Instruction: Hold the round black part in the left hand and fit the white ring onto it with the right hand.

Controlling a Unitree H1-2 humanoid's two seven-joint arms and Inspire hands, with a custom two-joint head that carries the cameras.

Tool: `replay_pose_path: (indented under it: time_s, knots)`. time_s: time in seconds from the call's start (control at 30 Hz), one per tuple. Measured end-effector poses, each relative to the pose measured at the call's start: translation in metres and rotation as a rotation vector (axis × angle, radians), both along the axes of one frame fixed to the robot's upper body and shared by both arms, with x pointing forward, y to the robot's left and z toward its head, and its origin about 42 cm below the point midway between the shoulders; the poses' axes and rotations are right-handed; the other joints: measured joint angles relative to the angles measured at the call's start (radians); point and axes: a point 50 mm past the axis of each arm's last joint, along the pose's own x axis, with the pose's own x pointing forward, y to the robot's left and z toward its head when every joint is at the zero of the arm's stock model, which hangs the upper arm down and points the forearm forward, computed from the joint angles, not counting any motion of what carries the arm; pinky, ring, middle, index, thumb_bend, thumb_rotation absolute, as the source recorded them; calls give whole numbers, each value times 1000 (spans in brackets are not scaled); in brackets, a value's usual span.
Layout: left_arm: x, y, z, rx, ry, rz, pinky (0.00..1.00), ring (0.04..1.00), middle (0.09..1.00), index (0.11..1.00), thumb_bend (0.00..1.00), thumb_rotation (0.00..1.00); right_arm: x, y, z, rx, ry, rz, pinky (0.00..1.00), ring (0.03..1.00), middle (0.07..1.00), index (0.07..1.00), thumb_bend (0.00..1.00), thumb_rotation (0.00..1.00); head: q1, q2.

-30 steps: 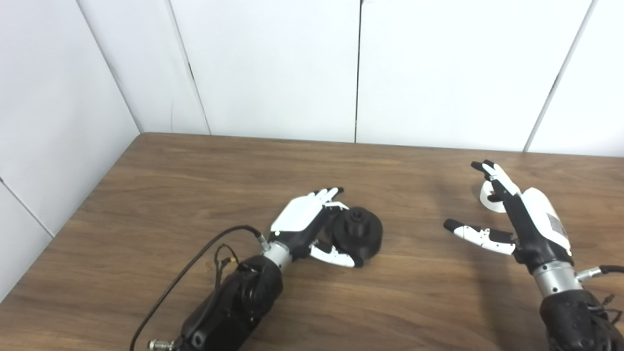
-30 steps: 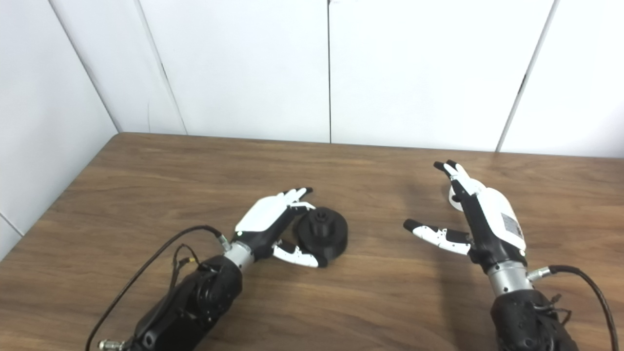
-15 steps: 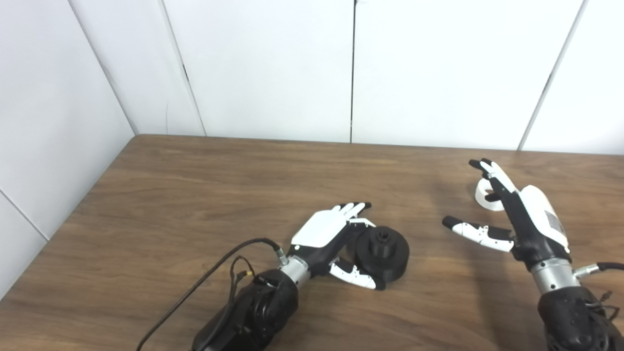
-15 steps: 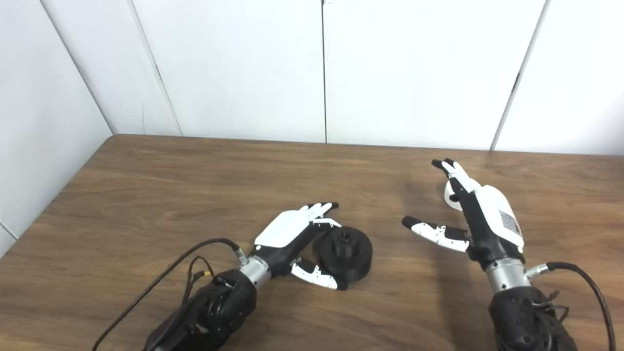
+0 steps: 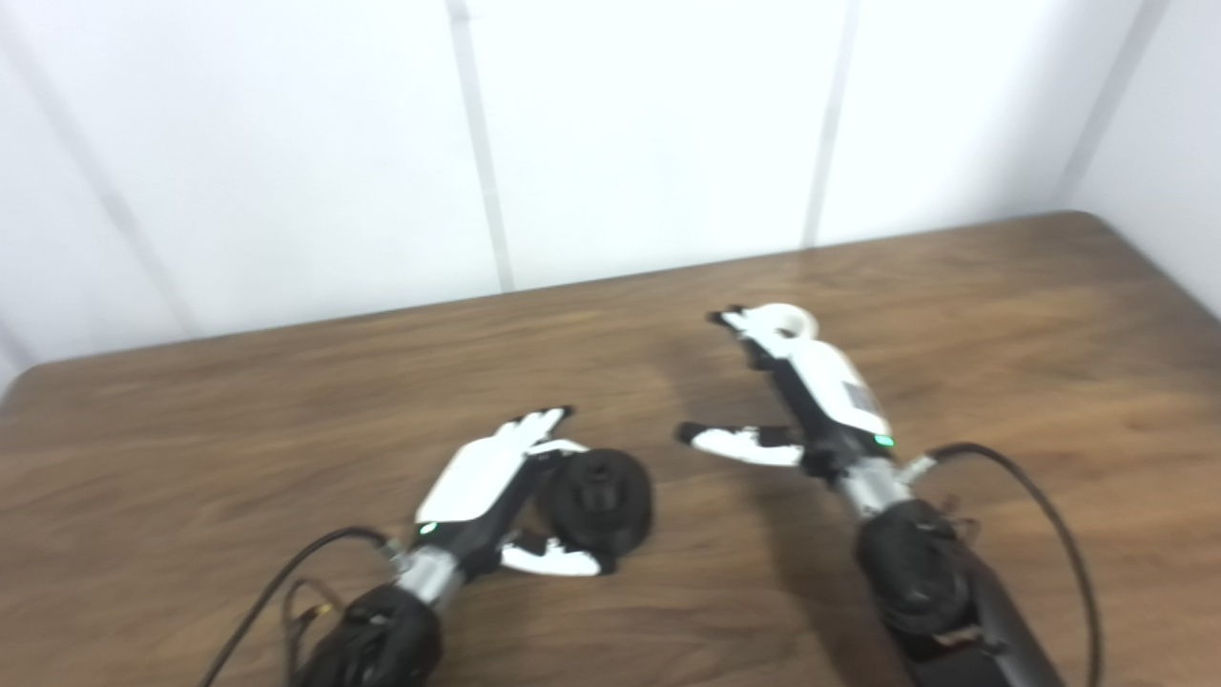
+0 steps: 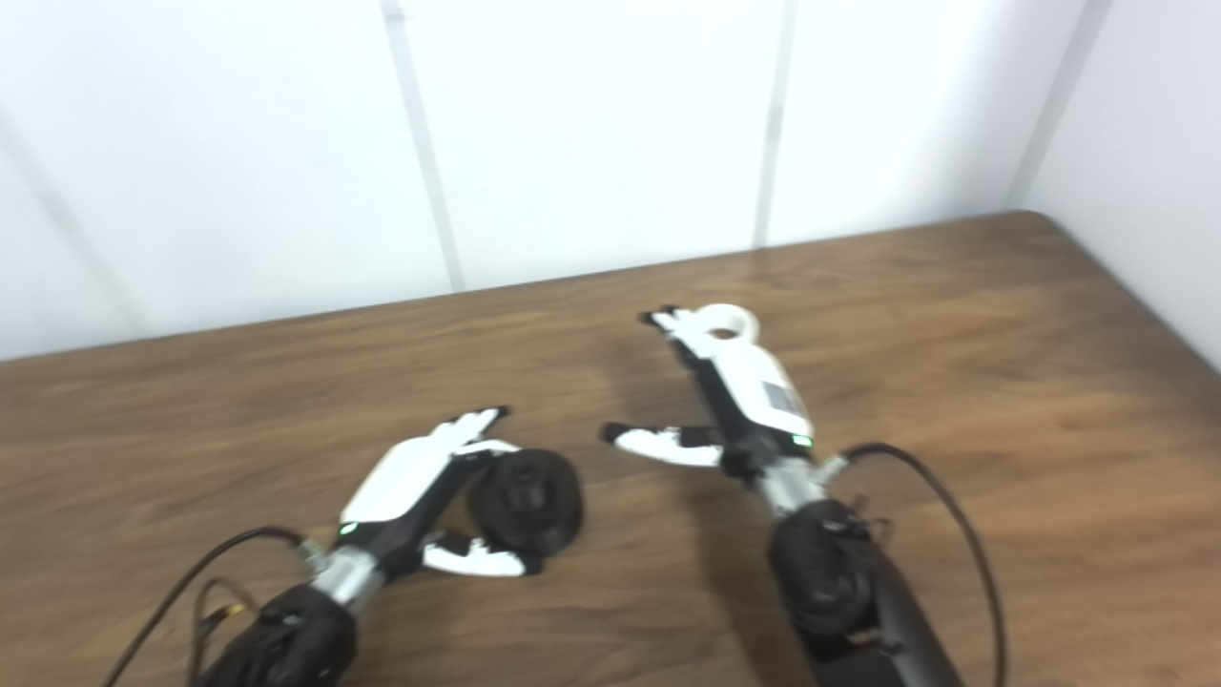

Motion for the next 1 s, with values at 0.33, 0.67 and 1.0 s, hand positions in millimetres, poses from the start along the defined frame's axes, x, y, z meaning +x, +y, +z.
replay_pose_path:
  time_s: [0.33, 0.67, 1.0]
  knots:
    - [2, 4, -2, -5, 8, -7, 1000, 1000, 1000, 698, 994, 400, 1, -2, 4, -12, -10, -14, 782, 915, 966, 913, 717, 534, -15, -5]
    - [5, 8, -4, -6, 14, -12, 1000, 1000, 1000, 697, 997, 414, 24, -31, 22, -133, -83, -89, 779, 926, 976, 894, 727, 527, -8, -12]
    - [5, 9, -5, -8, 15, -10, 1000, 1000, 1000, 699, 998, 443, 52, -53, 47, -252, -114, -142, 745, 929, 968, 873, 787, 525, -3, -9]
